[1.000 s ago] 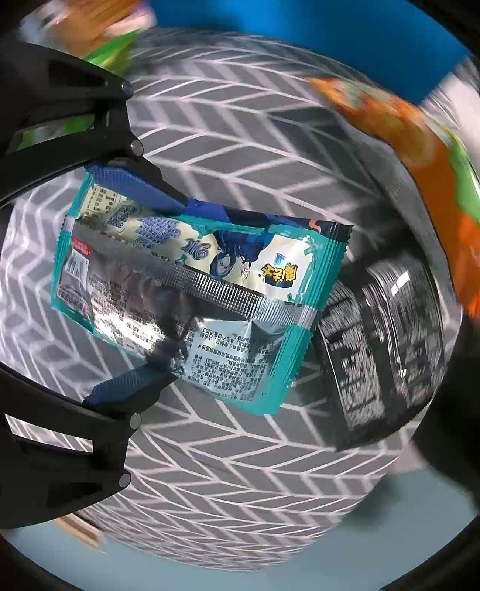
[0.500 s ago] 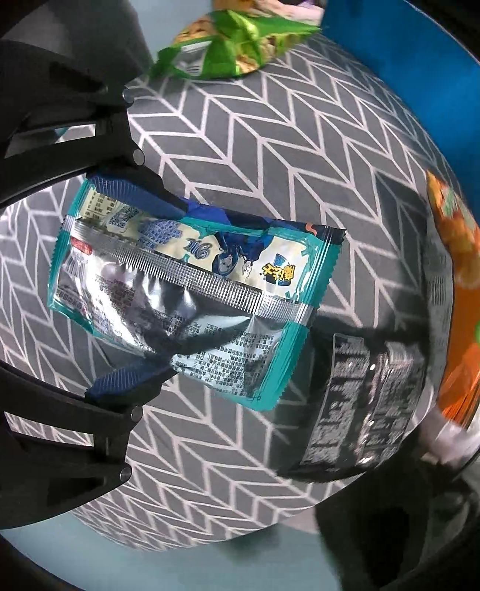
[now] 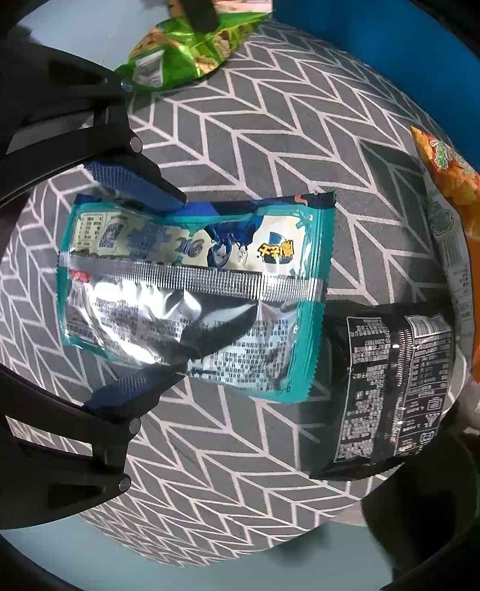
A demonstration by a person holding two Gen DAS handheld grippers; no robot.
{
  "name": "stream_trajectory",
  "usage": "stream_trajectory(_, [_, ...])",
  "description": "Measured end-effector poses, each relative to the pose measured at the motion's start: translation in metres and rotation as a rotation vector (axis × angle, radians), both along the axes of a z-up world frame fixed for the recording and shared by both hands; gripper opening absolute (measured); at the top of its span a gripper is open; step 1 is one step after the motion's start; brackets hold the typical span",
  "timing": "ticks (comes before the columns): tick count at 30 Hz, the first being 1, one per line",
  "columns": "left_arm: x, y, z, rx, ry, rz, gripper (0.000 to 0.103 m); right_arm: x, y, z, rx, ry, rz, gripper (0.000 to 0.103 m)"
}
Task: Organize snacks
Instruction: 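Lift the teal-silver bag with the right tool while the left tool grasps the green bean bag, then carry the teal-silver bag and green bean bag over the box with both tools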
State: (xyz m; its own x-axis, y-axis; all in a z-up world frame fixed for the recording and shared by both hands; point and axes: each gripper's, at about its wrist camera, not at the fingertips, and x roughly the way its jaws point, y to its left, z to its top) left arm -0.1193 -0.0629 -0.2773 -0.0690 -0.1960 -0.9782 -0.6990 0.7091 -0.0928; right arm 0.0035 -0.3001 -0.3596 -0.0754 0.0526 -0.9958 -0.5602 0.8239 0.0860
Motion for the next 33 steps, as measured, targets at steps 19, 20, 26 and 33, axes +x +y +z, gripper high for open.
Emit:
stream_trajectory(19, [0.009, -0.010, -0.031, -0.067, 0.002, -0.130, 0.038, -0.014, 0.023, 0.000, -0.004, -0.056, -0.051, 0.070])
stream_trajectory(20, [0.010, -0.013, -0.030, -0.065, -0.002, -0.143, 0.036, -0.017, 0.025, 0.002, 0.000, -0.060, -0.041, 0.067])
stream_trajectory(26, [0.017, -0.030, -0.017, -0.040, -0.023, -0.264, 0.027, -0.025, 0.029, 0.011, 0.037, -0.058, -0.028, 0.064])
stream_trajectory(33, [0.023, -0.041, 0.008, 0.021, -0.057, -0.379, 0.027, -0.028, 0.025, 0.037, 0.073, -0.090, -0.050, 0.064])
